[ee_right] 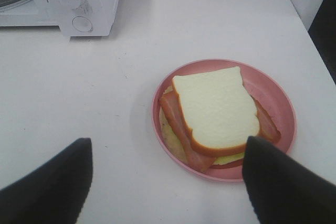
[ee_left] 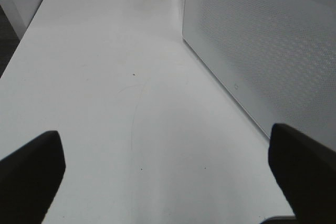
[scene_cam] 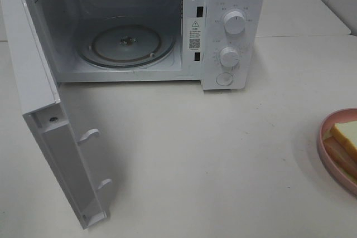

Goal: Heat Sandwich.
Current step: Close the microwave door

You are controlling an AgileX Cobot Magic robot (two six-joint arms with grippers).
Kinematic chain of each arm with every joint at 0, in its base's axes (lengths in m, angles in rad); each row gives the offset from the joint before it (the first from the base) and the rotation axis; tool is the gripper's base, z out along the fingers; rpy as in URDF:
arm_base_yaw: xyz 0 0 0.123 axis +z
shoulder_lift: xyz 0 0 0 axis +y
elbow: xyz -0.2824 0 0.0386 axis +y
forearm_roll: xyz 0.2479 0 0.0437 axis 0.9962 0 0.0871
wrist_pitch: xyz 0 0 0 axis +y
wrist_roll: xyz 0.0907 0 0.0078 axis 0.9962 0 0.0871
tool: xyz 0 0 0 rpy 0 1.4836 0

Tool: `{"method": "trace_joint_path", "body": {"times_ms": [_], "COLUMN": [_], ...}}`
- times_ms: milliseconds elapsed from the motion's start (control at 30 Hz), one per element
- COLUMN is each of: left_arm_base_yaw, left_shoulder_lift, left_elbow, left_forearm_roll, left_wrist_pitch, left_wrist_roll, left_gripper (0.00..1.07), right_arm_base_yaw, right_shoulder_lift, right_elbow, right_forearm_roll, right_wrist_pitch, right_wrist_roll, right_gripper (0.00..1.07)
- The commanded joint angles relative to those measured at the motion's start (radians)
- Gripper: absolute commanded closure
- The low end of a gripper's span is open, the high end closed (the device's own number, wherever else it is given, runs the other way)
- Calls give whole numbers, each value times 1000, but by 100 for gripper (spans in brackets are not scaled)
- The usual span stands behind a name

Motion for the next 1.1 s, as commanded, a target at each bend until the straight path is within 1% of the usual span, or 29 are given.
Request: {"method": "trace_joint_path", "body": {"times_ms": [33,1100], "left_arm_base_yaw": [-5,-5], "left_shoulder_lift": [-15,-13], "left_elbow": [1,0], "left_forearm_roll": [-8,-8], "left_wrist_pitch": [-13,-15], "left_wrist_roll": [1,0], "left_gripper": [9,9], "right_arm_base_yaw": [-6,-6], "right_shoulder_lift": [-26,-26], "right_elbow": [2,2], "right_forearm_roll": [-3,-3], "right_wrist_pitch": [-3,-3], "right_wrist_roll": [-8,-8], "right_gripper": [31,31]}}
